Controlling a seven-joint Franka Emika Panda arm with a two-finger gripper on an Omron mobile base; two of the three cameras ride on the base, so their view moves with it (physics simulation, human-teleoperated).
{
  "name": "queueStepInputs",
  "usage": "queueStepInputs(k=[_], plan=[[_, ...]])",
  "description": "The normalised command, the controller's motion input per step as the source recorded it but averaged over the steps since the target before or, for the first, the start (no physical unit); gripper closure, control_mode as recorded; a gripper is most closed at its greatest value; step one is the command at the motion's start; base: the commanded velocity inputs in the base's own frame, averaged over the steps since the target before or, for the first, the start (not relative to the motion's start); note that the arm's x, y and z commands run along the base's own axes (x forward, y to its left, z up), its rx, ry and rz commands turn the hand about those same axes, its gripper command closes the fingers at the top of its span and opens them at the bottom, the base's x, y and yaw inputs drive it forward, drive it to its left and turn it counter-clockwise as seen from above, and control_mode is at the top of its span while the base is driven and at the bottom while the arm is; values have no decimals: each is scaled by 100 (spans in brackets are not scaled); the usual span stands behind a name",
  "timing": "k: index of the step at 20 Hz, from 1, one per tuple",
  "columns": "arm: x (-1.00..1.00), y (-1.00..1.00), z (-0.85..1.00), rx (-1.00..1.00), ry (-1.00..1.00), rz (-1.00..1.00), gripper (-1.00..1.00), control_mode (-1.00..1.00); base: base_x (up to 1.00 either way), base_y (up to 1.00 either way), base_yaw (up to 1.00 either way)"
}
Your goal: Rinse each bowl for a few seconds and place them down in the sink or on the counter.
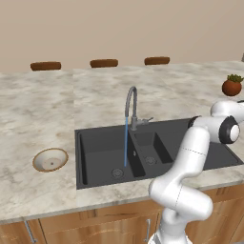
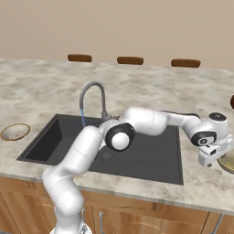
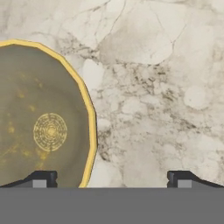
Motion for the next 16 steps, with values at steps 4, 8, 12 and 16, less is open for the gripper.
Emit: queueStepInputs(k=[4,8,12,16], plan=[[12,-11,-10,0,0,0,-100,-100,0,0,0],[8,-16,-12,0,0,0,-100,-100,0,0,0],[9,-17,-11,0,0,0,-100,-100,0,0,0],[8,-16,-6,0,0,0,-100,-100,0,0,0]])
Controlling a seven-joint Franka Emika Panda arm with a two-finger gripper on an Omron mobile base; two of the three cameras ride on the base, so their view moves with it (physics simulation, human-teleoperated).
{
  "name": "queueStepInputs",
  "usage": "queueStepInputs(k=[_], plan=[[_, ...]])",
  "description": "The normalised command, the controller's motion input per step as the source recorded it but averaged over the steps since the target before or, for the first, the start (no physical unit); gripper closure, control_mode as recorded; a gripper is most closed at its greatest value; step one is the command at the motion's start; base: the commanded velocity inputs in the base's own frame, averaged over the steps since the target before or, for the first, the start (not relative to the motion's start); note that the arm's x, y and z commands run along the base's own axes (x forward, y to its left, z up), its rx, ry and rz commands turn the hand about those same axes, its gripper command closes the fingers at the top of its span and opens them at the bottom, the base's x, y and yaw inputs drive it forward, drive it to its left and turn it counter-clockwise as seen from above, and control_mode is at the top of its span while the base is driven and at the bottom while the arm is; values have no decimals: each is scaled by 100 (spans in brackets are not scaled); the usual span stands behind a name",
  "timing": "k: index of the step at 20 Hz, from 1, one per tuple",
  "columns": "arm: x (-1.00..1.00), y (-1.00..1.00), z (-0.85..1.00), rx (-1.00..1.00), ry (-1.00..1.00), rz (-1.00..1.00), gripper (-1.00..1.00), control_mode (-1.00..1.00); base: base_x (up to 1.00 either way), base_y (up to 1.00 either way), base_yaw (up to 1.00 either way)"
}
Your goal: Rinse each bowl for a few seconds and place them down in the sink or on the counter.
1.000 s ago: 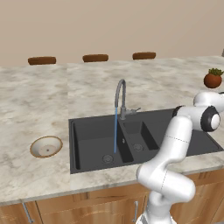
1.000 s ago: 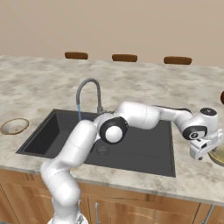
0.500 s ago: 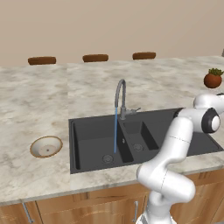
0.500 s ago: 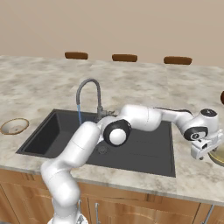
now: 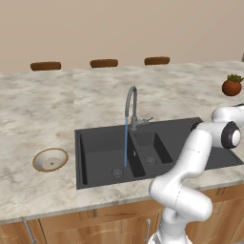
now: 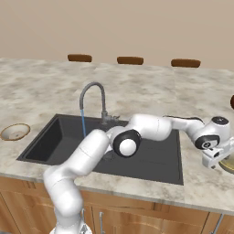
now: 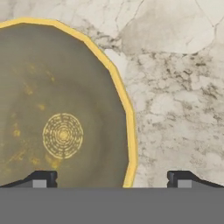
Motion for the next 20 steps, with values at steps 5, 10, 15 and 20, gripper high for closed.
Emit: queueStepInputs(k=[5,10,15,20], plan=[[10,-15,-6,0,0,0,-100,-100,0,0,0],[8,-10,-6,0,0,0,100,-100,0,0,0],[-13,1,-3,1,0,0,100,-100,0,0,0],[-32,41,-1,-1,-1,0,100,-100,0,0,0]])
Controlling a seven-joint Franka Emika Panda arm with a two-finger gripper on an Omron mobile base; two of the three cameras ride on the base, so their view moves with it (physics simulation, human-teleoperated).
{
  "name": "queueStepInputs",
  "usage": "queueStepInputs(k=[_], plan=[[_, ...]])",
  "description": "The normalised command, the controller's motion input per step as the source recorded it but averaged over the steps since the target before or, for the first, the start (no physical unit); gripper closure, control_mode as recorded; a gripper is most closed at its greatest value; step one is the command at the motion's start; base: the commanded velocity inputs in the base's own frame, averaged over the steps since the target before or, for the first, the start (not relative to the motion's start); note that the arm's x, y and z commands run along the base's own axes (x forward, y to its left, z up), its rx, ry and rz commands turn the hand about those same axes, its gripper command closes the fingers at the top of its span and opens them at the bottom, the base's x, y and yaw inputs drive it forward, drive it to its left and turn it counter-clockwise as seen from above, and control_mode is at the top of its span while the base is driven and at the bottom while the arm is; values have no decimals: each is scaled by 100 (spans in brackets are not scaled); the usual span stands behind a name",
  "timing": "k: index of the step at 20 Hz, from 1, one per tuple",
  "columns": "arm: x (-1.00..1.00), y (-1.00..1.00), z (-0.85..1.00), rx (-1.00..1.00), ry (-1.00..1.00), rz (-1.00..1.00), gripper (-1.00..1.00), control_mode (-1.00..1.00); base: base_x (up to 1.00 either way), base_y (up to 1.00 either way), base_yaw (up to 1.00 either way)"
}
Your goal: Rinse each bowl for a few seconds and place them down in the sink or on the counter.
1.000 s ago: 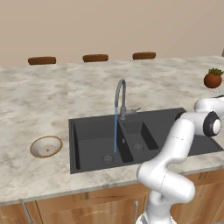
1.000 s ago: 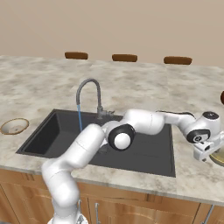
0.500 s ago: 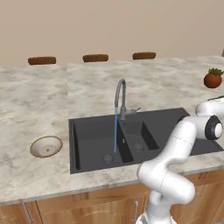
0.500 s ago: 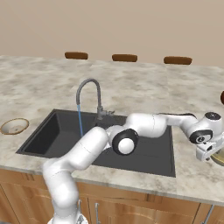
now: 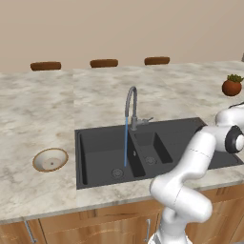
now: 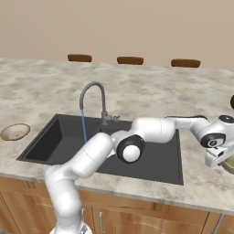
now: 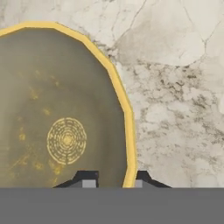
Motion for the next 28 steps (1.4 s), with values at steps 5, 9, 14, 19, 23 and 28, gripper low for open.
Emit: queueStepInputs(k=[5,9,14,19,23,28], plan=[[-52,96,0,-8,-4,0,100,-100,0,0,0],[-41,100,-4,-18,-14,0,100,-100,0,0,0],[-34,95,0,-28,-23,2,100,-100,0,0,0],[-33,88,10,-30,-24,6,100,-100,0,0,0],[-18,64,69,-26,-6,8,100,-100,0,0,0],[-7,46,78,-20,3,11,100,-100,0,0,0]])
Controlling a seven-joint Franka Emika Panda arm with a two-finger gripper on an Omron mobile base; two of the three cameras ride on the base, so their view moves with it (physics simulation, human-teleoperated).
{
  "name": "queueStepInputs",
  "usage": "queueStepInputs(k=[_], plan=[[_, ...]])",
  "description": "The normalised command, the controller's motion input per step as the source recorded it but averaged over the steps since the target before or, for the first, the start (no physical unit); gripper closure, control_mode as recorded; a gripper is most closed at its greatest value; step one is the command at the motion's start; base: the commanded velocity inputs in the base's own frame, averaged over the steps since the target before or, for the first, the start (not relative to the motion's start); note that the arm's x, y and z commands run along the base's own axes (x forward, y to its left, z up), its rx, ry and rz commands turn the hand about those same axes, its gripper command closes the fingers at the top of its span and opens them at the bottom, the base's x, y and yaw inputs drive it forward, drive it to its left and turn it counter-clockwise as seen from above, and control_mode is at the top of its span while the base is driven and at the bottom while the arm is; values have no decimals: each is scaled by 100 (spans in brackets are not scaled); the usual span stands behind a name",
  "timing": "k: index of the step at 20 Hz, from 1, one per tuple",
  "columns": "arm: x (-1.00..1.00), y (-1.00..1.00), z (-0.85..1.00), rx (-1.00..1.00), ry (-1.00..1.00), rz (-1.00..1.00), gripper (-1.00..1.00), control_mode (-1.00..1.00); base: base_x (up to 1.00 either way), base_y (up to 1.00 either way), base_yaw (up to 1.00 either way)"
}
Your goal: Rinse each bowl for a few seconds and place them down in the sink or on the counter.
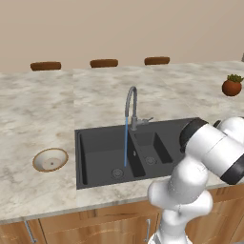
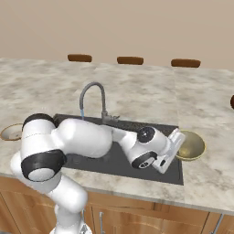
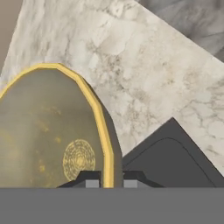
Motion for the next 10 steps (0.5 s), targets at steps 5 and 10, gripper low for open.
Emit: queueStepInputs(k=[5,10], plan=[[-1,36,73,-17,10,13,100,-100,0,0,0],[0,22,75,-12,19,13,100,-100,0,0,0]])
